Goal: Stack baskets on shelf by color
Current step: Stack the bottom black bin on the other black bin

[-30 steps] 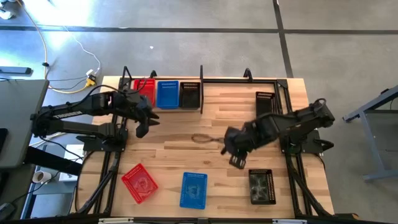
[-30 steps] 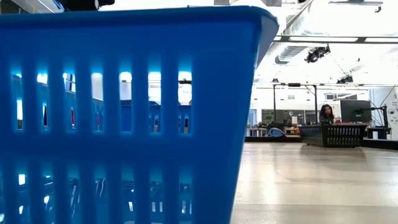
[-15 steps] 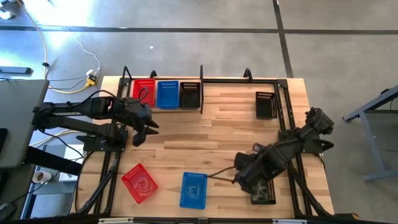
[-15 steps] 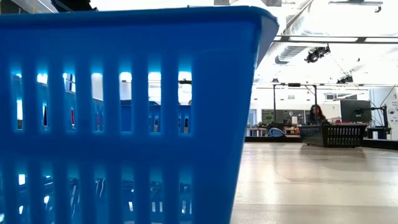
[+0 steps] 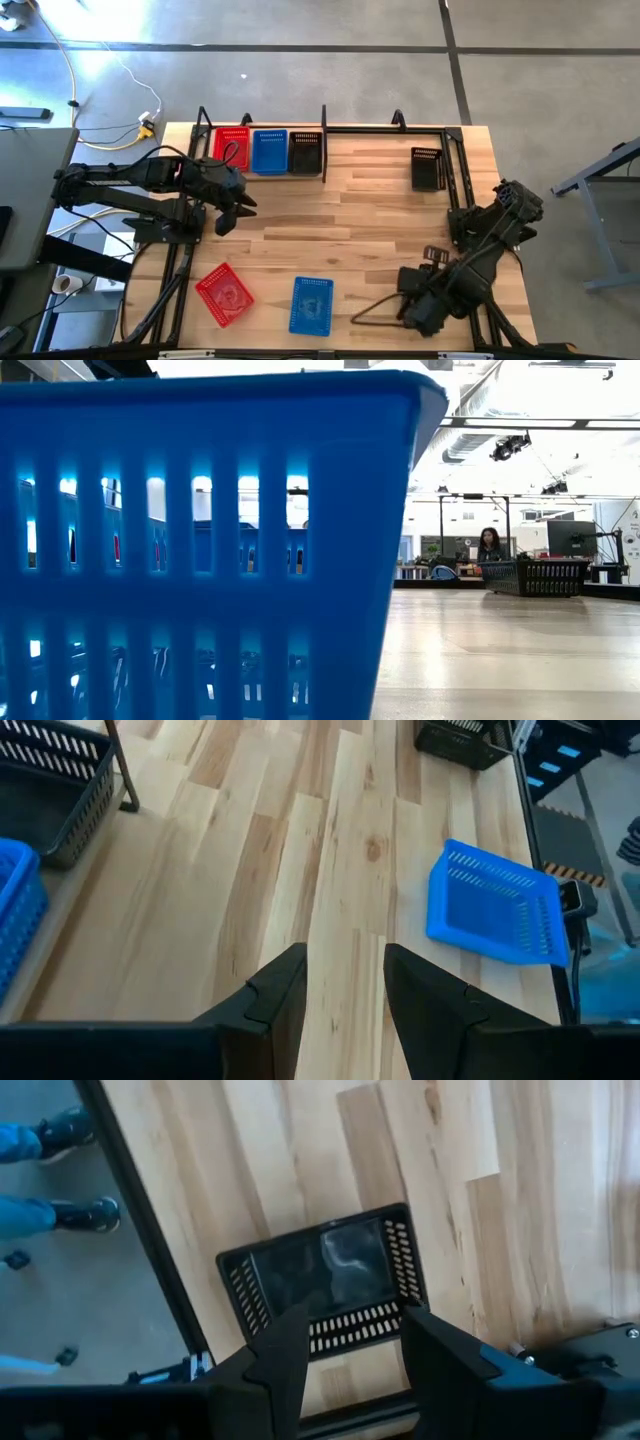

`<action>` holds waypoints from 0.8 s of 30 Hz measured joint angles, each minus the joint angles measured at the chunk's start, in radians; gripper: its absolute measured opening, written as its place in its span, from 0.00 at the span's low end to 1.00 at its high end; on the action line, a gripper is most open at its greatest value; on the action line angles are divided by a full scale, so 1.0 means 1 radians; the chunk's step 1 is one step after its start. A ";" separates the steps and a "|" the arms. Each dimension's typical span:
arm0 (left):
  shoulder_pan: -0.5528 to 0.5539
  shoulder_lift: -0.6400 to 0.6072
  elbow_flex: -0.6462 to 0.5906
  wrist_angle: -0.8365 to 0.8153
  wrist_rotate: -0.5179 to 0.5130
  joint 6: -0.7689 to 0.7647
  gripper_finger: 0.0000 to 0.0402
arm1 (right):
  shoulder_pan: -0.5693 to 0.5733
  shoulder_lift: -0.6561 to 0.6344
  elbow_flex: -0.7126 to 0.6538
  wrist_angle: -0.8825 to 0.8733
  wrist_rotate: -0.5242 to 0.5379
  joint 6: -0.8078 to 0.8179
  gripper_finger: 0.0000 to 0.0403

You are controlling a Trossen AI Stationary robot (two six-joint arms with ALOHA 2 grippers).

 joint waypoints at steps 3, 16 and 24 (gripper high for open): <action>0.000 0.000 0.000 0.027 0.000 -0.009 0.31 | 0.030 0.000 0.000 0.000 0.000 -0.001 0.36; 0.000 0.000 0.000 0.091 -0.052 -0.119 0.31 | 0.159 -0.204 -0.315 0.143 0.009 0.150 0.36; 0.000 0.000 0.000 0.091 -0.075 -0.157 0.31 | 0.234 -0.336 -0.549 0.492 0.004 0.208 0.36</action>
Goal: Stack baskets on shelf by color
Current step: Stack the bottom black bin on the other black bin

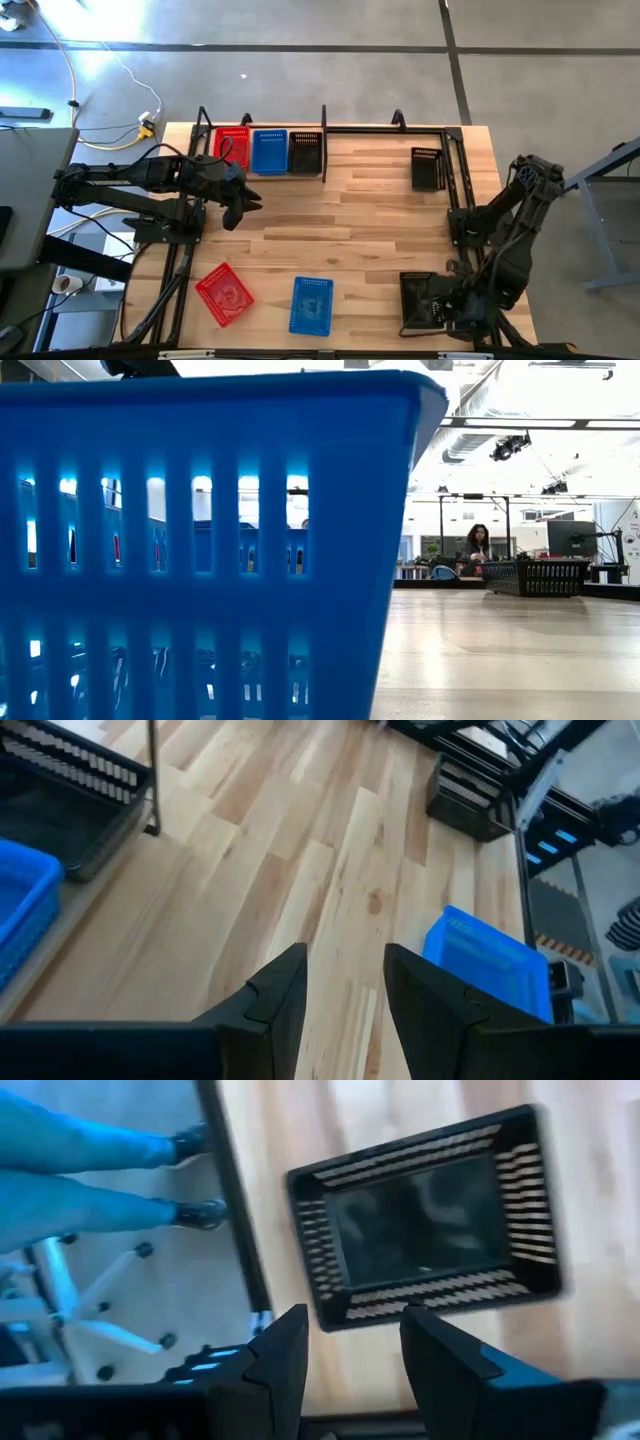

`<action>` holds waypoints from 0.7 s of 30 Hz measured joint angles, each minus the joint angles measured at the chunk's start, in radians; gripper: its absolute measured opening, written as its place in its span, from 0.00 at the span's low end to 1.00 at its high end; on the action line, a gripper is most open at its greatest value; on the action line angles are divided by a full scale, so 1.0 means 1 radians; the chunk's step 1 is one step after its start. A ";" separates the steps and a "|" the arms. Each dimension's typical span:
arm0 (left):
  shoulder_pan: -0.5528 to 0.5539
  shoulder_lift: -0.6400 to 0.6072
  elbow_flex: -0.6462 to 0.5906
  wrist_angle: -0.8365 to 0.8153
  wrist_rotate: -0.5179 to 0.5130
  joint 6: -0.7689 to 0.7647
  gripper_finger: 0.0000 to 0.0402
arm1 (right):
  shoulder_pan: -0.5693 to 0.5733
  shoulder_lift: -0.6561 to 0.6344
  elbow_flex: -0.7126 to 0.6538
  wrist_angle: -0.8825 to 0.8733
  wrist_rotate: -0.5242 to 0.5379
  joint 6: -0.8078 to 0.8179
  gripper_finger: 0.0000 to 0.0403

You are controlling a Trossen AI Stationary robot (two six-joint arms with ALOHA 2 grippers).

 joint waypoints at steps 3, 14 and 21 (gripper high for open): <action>0.000 0.000 0.000 -0.001 -0.010 -0.003 0.31 | 0.020 0.009 -0.061 0.117 -0.014 0.001 0.36; 0.000 0.000 0.000 -0.001 -0.030 -0.029 0.31 | 0.026 0.160 -0.112 0.357 -0.053 -0.071 0.36; 0.000 0.000 0.000 -0.001 -0.052 -0.029 0.31 | 0.026 0.252 -0.112 0.375 -0.043 -0.088 0.36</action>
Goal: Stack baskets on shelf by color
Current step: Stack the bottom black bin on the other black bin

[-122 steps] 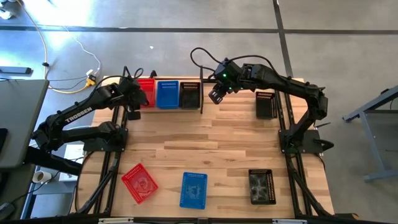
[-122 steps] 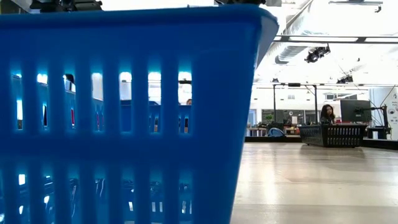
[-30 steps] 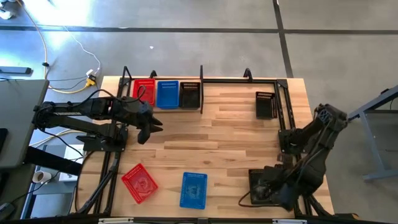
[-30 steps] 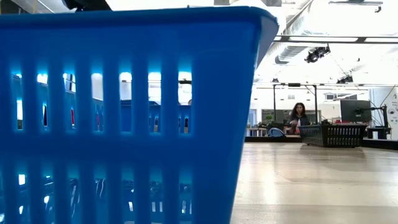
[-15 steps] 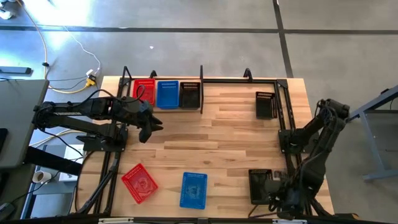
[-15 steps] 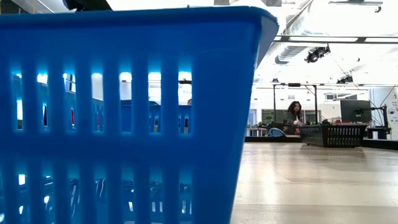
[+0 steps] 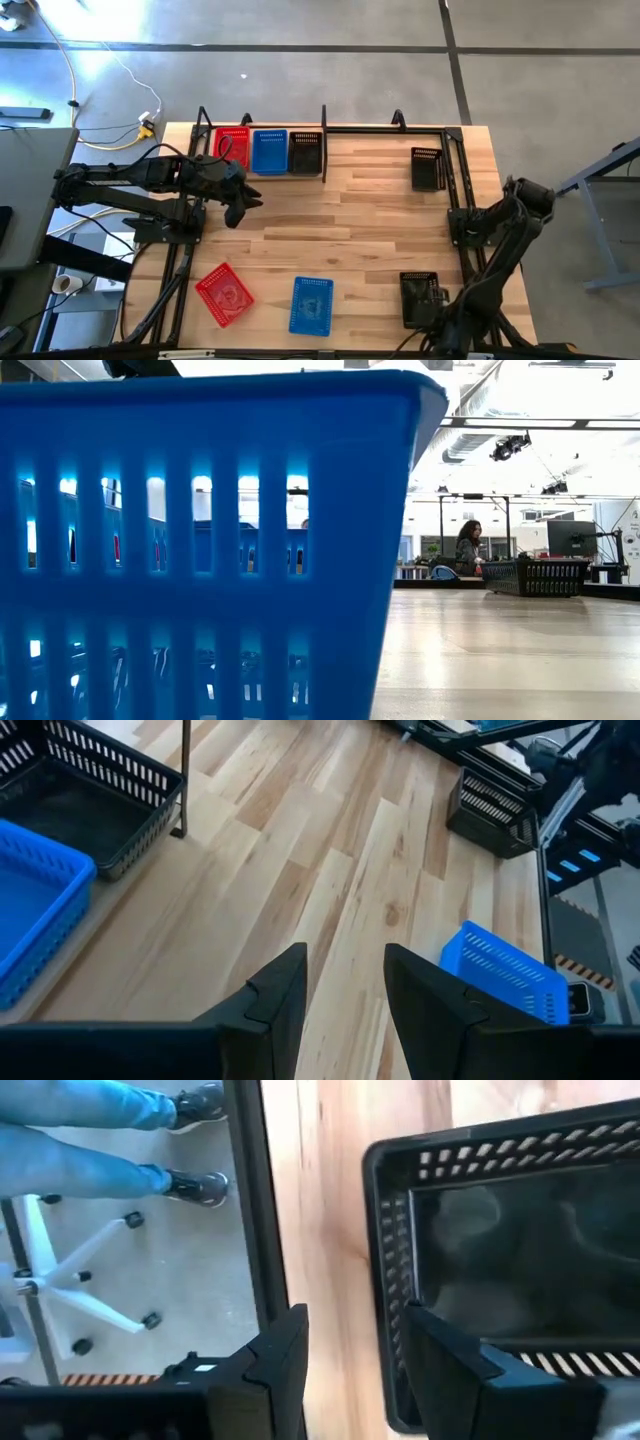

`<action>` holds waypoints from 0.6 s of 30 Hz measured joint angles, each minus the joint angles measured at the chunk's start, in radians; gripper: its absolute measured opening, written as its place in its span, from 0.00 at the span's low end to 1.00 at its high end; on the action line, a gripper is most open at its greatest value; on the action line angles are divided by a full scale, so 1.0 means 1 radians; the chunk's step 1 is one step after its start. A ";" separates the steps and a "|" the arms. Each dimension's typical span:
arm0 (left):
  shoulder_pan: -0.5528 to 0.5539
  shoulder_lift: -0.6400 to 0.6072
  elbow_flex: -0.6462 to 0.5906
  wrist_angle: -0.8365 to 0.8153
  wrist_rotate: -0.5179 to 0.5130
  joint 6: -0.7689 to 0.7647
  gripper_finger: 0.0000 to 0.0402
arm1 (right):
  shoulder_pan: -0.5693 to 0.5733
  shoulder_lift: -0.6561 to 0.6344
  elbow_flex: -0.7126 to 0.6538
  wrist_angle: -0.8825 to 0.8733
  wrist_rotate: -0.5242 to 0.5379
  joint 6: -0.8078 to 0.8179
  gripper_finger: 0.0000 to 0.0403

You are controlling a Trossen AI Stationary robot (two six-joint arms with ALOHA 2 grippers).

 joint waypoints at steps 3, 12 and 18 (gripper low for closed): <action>0.000 0.000 0.000 0.000 0.000 0.000 0.31 | 0.000 0.023 0.000 0.018 0.000 -0.001 0.36; 0.000 0.000 0.000 0.000 0.000 0.000 0.31 | -0.009 0.110 0.000 0.014 -0.006 0.029 0.36; 0.000 0.000 0.000 0.000 0.000 0.000 0.31 | -0.032 0.142 0.000 0.024 -0.082 0.067 0.18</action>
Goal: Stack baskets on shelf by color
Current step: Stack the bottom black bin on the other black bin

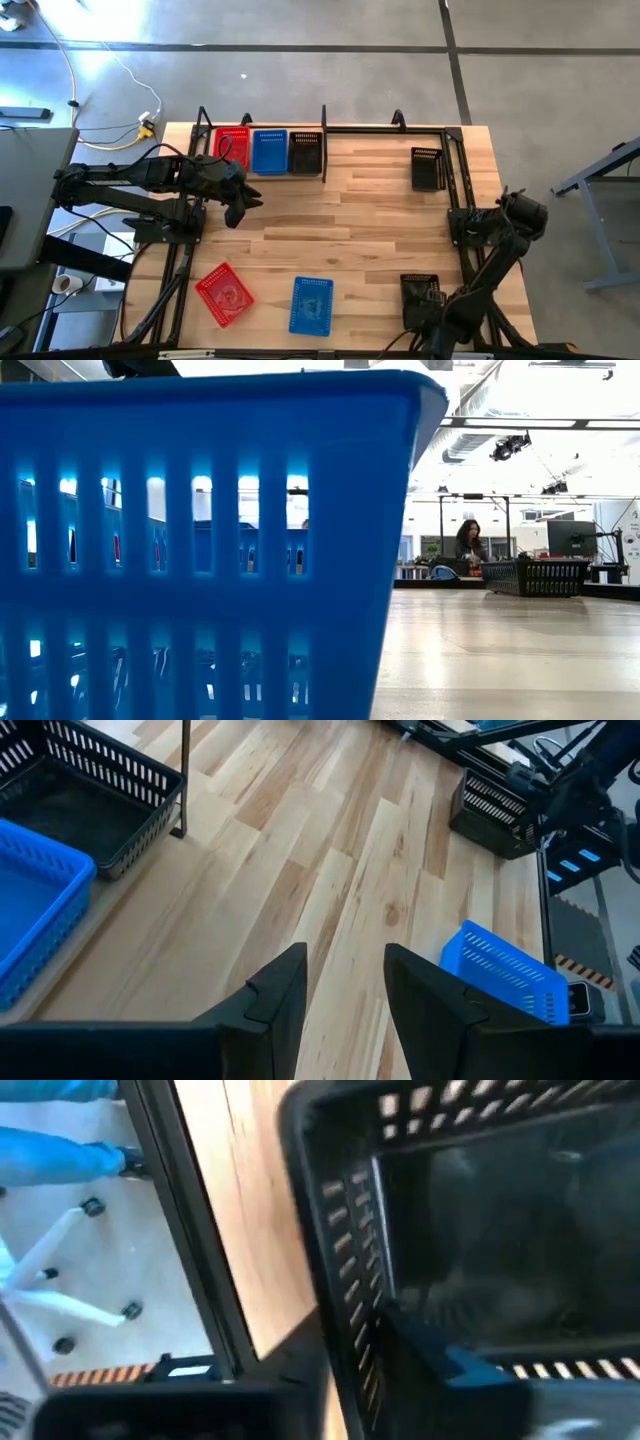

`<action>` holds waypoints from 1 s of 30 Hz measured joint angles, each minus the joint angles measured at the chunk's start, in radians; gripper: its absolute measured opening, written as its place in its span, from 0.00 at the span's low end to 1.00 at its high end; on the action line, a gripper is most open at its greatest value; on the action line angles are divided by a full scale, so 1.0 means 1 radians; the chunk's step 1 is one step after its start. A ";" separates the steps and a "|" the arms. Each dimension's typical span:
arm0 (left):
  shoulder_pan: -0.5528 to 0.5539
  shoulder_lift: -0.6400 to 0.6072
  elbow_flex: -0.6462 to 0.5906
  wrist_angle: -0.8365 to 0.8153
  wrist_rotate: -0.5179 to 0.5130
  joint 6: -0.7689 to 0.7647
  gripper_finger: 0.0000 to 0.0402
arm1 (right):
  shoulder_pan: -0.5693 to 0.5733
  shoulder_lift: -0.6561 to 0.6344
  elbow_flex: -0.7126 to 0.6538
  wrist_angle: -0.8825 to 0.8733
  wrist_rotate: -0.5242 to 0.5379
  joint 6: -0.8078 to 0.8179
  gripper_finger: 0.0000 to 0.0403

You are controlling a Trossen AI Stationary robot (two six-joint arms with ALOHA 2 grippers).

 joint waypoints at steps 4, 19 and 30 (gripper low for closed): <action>0.000 0.000 0.000 0.000 0.000 0.001 0.31 | -0.032 0.000 0.001 0.013 -0.025 0.004 0.03; 0.000 0.000 0.000 -0.015 -0.002 0.003 0.31 | -0.210 -0.079 0.031 0.099 0.047 0.031 0.00; 0.000 0.008 0.000 -0.047 -0.034 0.003 0.31 | -0.410 -0.080 0.228 0.031 0.140 -0.208 0.00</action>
